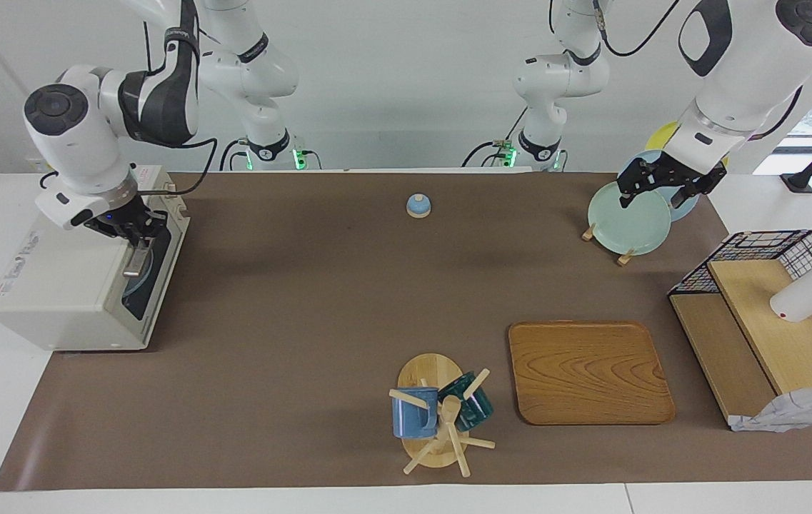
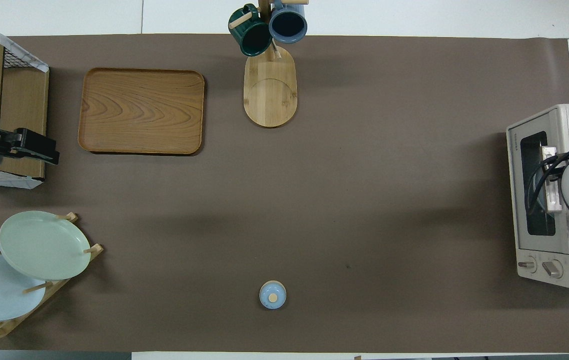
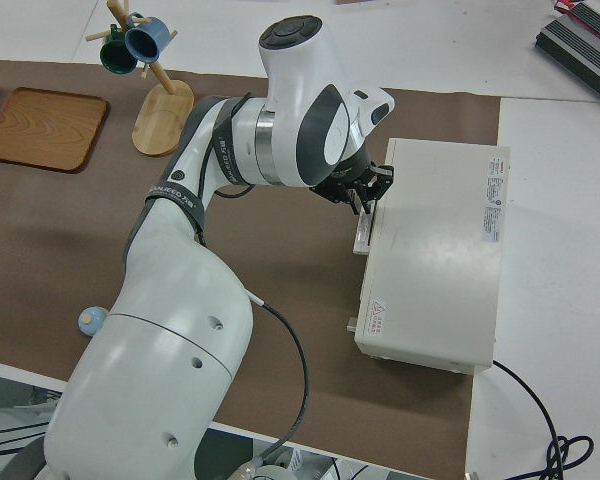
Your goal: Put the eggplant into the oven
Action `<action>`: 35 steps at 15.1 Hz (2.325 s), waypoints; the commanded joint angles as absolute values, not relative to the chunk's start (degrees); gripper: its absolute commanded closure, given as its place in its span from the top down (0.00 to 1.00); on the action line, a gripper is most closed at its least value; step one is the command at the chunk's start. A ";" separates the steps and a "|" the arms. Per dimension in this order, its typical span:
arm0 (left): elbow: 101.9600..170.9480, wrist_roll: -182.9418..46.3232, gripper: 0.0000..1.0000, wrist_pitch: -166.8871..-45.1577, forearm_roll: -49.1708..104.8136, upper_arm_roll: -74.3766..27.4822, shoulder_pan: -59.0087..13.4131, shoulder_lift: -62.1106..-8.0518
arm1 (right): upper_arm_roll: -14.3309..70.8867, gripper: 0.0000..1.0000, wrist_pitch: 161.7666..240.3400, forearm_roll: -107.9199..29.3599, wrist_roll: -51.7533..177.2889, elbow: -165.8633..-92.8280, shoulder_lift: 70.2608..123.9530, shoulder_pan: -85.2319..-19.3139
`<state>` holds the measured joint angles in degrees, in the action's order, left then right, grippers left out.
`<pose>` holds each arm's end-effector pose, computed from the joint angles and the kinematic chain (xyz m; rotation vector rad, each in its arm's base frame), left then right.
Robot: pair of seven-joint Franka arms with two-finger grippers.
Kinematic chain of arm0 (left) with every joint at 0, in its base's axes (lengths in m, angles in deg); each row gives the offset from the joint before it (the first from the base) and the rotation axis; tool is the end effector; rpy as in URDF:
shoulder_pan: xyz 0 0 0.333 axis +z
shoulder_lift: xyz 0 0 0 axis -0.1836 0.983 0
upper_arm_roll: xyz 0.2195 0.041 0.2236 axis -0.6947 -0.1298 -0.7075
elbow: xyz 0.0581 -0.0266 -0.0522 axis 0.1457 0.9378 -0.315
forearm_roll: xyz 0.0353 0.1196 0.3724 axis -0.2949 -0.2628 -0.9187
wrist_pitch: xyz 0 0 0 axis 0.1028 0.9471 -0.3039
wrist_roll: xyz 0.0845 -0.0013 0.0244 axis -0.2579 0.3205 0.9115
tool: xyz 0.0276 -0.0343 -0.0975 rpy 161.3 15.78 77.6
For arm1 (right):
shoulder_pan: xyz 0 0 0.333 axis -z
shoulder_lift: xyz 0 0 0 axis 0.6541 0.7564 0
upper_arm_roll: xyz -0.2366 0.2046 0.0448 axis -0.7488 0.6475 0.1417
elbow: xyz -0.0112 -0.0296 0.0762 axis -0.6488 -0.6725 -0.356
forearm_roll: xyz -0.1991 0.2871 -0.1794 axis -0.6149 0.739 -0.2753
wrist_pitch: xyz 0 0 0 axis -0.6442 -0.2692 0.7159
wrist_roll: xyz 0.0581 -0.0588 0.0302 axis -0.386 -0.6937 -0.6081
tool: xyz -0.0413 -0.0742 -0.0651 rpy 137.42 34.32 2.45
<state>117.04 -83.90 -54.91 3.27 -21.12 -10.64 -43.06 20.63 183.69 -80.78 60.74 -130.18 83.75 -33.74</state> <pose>0.5559 -0.0531 0.6038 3.1243 -0.1519 -0.1237 0.5537 -0.0907 0.5036 2.9651 0.1305 -0.2047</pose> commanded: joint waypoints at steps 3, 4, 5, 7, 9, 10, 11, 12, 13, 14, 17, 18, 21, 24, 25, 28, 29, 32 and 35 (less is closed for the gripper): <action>117.61 -84.28 1.00 -54.30 2.16 -20.41 -9.79 -43.56 | 20.90 1.00 175.76 -70.32 60.39 -119.92 85.02 -33.20; 117.61 -84.28 1.00 -54.30 2.16 -20.41 -9.79 -43.65 | 20.99 1.00 173.22 -70.40 60.66 -118.07 85.37 -33.55; 117.61 -84.28 1.00 -54.30 2.16 -20.41 -9.79 -43.56 | 21.16 1.00 170.67 -70.48 60.92 -116.14 85.46 -33.73; 117.61 -84.28 1.00 -54.30 2.16 -20.41 -9.79 -43.65 | 21.17 1.00 169.85 -70.57 61.71 -114.98 85.72 -33.73; 117.61 -84.28 1.00 -54.30 2.16 -20.41 -9.79 -43.65 | 21.34 1.00 169.76 -70.13 62.76 -115.07 85.72 -33.73; 117.61 -84.28 1.00 -54.39 2.16 -20.41 -9.79 -43.65 | 21.86 1.00 169.76 -70.22 63.64 -115.07 85.55 -33.73; 117.61 -84.28 1.00 -54.30 2.16 -20.41 -9.79 -43.65 | 22.48 1.00 169.76 -70.22 63.91 -115.33 85.20 -34.08; 117.61 -84.28 1.00 -54.30 2.16 -20.41 -9.79 -43.65 | 22.66 1.00 169.76 -70.22 63.91 -115.59 85.11 -33.82; 117.61 -84.28 1.00 -54.30 2.16 -20.41 -9.79 -43.65 | 22.66 1.00 169.76 -70.13 63.82 -116.03 84.93 -33.82; 117.61 -84.28 1.00 -54.30 2.16 -20.41 -9.79 -43.65 | 22.57 1.00 169.76 -70.05 63.91 -117.25 84.06 -34.60; 117.61 -84.28 1.00 -54.30 2.16 -20.41 -9.79 -43.65 | 21.61 1.00 170.46 -70.48 65.22 -118.32 81.86 -37.07; 117.61 -84.28 1.00 -54.30 2.16 -20.41 -9.79 -43.65 | 21.52 1.00 170.47 -70.75 66.01 -118.67 81.42 -37.59; 117.61 -84.28 1.00 -54.30 2.16 -20.41 -9.79 -43.65 | 21.26 1.00 171.52 -70.75 66.64 -121.39 80.01 -37.60; 117.61 -84.28 1.00 -54.30 2.16 -20.41 -9.79 -43.56 | 20.73 1.00 172.39 -70.84 66.81 -120.87 80.44 -37.68; 117.61 -84.28 1.00 -54.30 2.16 -20.41 -9.79 -43.56 | 20.64 1.00 172.66 -70.84 66.81 -120.87 80.62 -37.68; 117.61 -84.28 1.00 -54.30 2.16 -20.41 -9.79 -43.65 | 20.55 1.00 172.58 -70.57 67.42 -120.87 80.71 -37.77; 117.61 -84.28 1.00 -54.30 2.16 -20.41 -9.79 -43.65 | 20.55 1.00 172.58 -70.57 67.43 -120.78 80.62 -37.77; 117.61 -84.28 1.00 -54.30 2.16 -20.41 -9.79 -43.56 | 18.98 1.00 172.66 -70.31 67.60 -120.87 80.54 -39.00; 117.61 -84.28 1.00 -54.30 2.16 -20.41 -9.79 -43.65 | 18.00 1.00 172.84 -69.96 68.39 -120.78 80.62 -39.35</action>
<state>117.04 -83.90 -54.87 3.27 -21.12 -10.63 -43.06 18.97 171.60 -71.23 66.92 -119.49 81.49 -38.78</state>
